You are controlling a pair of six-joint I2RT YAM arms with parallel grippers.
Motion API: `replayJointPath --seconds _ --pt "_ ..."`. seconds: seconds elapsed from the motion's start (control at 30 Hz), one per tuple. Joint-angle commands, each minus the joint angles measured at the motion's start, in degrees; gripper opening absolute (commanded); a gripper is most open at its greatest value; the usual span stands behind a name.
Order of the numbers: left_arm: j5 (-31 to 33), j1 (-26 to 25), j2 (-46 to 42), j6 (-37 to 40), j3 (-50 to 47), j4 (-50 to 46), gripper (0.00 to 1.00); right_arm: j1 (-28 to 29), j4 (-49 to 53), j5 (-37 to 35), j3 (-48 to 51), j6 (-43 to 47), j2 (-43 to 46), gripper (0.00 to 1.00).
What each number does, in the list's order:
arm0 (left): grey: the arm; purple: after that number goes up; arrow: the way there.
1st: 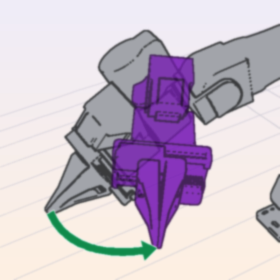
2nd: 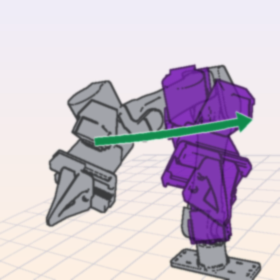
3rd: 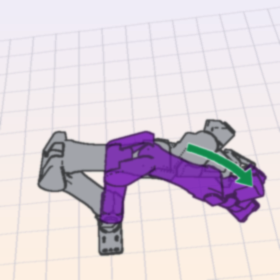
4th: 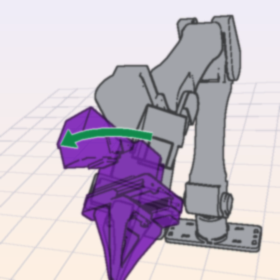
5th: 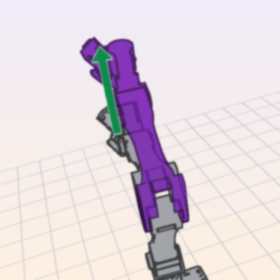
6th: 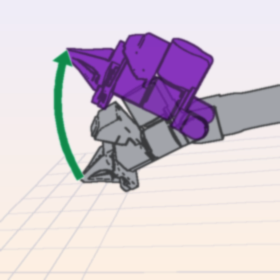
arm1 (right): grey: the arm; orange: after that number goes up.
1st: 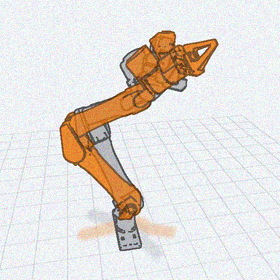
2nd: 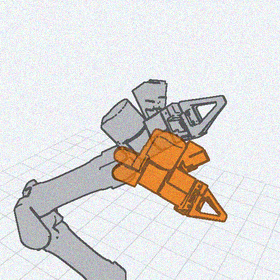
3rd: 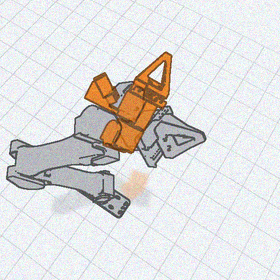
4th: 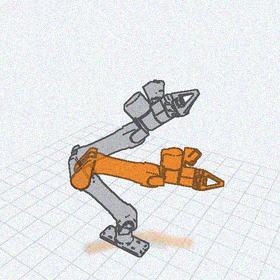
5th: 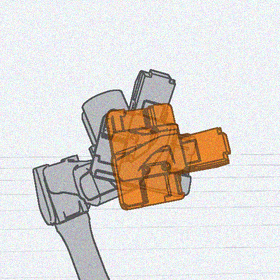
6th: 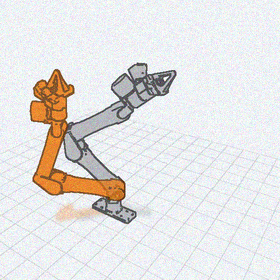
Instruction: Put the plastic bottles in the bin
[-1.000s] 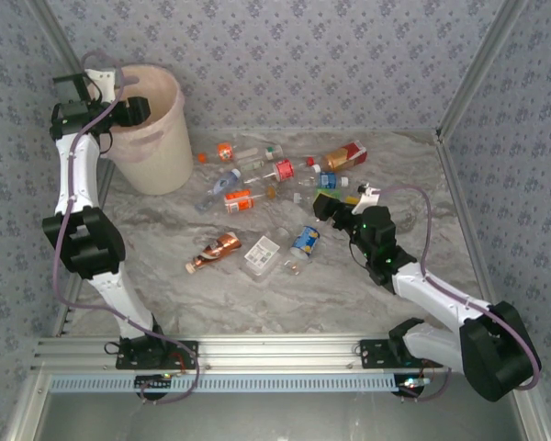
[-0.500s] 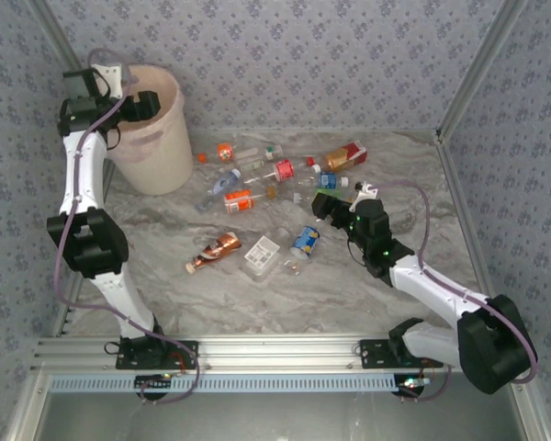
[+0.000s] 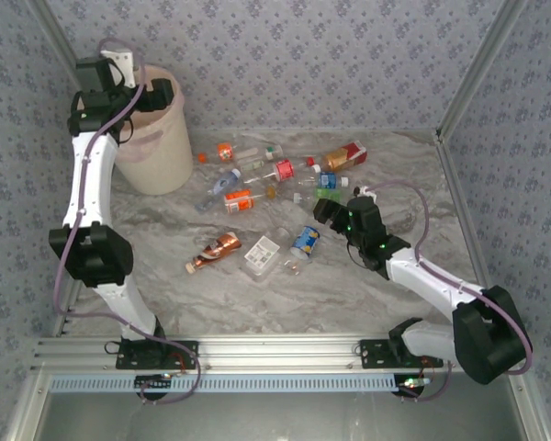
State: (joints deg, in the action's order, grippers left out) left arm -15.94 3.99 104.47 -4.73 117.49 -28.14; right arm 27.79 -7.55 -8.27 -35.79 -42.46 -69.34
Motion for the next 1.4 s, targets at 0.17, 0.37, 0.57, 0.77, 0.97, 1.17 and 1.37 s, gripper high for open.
replayJointPath --seconds 0.17,0.37,0.57,0.77,0.97,1.17,1.37 --pt "3.8 -3.6 -11.8 -7.3 -7.4 2.0 0.98 -0.2 0.2 -0.6 -0.7 -1.4 -1.0 1.0" --pt "17.1 -16.6 -23.1 -3.4 -20.2 2.1 0.98 -0.5 -1.2 -0.6 0.0 -1.5 -0.9 1.0" --pt "23.9 -28.1 -28.6 -8.6 -32.4 0.5 0.98 -1.3 -2.2 -0.6 0.6 -1.5 -0.4 1.0" --pt "16.9 -35.9 -25.3 -3.6 -38.0 -12.9 0.98 -2.2 -2.6 -0.8 1.4 -1.1 0.2 1.0" --pt "15.4 -45.0 -17.5 4.7 -39.8 -20.9 0.98 -2.8 -4.1 -0.4 2.0 -1.5 -0.1 1.0" --pt "15.1 -48.9 -8.0 7.3 -38.8 -24.7 0.98 -2.9 -2.9 -0.2 2.0 -1.4 0.7 1.0" --pt "17.0 -51.2 -3.7 8.1 -39.4 -24.5 0.98 -3.3 -2.1 -0.9 2.2 -1.1 1.7 1.0"
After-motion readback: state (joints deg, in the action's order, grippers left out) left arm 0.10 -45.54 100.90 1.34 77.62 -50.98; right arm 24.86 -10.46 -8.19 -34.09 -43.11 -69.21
